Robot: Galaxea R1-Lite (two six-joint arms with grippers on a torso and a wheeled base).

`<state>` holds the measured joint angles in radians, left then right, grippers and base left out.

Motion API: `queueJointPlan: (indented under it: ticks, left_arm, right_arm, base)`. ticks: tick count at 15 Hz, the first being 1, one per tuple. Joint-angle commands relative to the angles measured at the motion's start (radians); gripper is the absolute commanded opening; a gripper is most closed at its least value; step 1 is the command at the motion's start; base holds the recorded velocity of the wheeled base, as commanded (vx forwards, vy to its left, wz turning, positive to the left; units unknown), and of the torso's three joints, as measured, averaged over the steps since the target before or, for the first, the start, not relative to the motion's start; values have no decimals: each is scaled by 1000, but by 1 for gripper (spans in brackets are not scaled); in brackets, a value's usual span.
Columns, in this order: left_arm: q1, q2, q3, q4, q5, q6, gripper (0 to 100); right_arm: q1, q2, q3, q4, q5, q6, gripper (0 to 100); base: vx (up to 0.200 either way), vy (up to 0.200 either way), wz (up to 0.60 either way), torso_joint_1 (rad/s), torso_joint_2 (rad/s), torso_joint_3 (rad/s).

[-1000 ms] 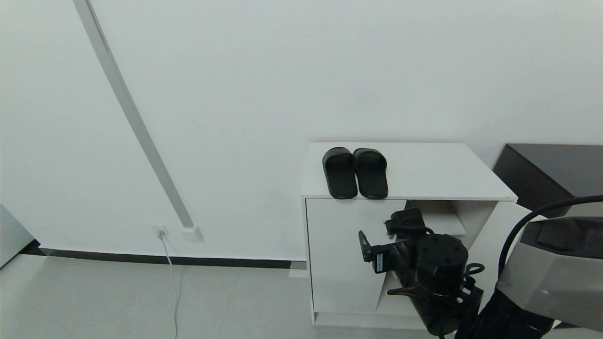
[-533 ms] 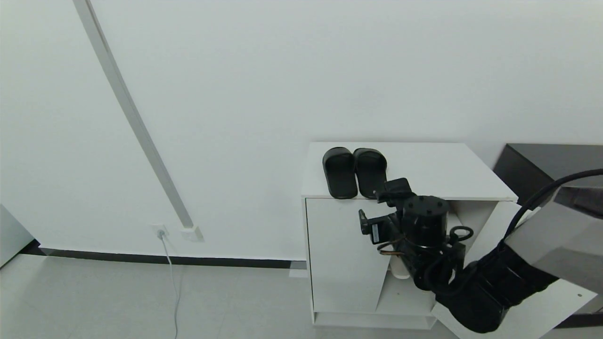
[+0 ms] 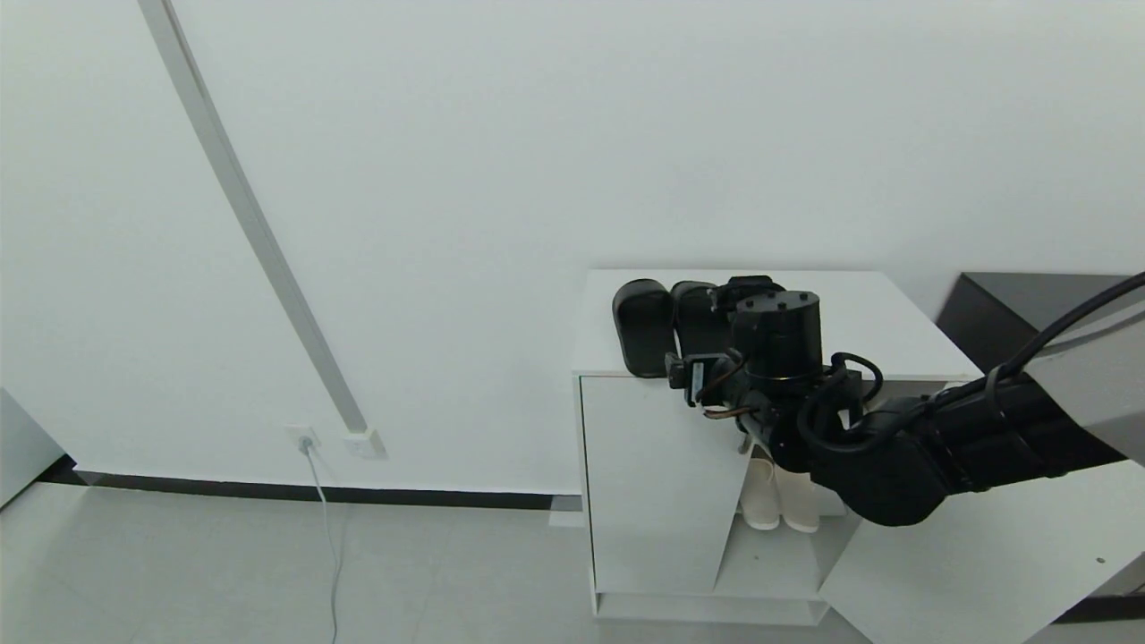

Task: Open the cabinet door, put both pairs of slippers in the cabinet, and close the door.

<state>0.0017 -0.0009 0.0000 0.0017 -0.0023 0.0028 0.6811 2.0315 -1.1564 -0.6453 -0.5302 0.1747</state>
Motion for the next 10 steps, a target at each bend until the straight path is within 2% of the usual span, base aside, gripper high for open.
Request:
queueJointPlan:
  ticks: [1,9,10]
  left_arm:
    - [0,1,0,0,-2,0,0]
    - [0,1,0,0,-1,0,0]
    - [0,1,-2,0,-1,0,0]
  right_arm:
    - [3,-2,-3,1,-1,6,100]
    - [3,76,-14,-8,50,12,100]
    - [0,93,-28,-8,52,14,100]
  base:
    - [200,0,0,2,-2,7]
    - [200,0,0,2,2,1]
    - [0,0,0,0,0,0]
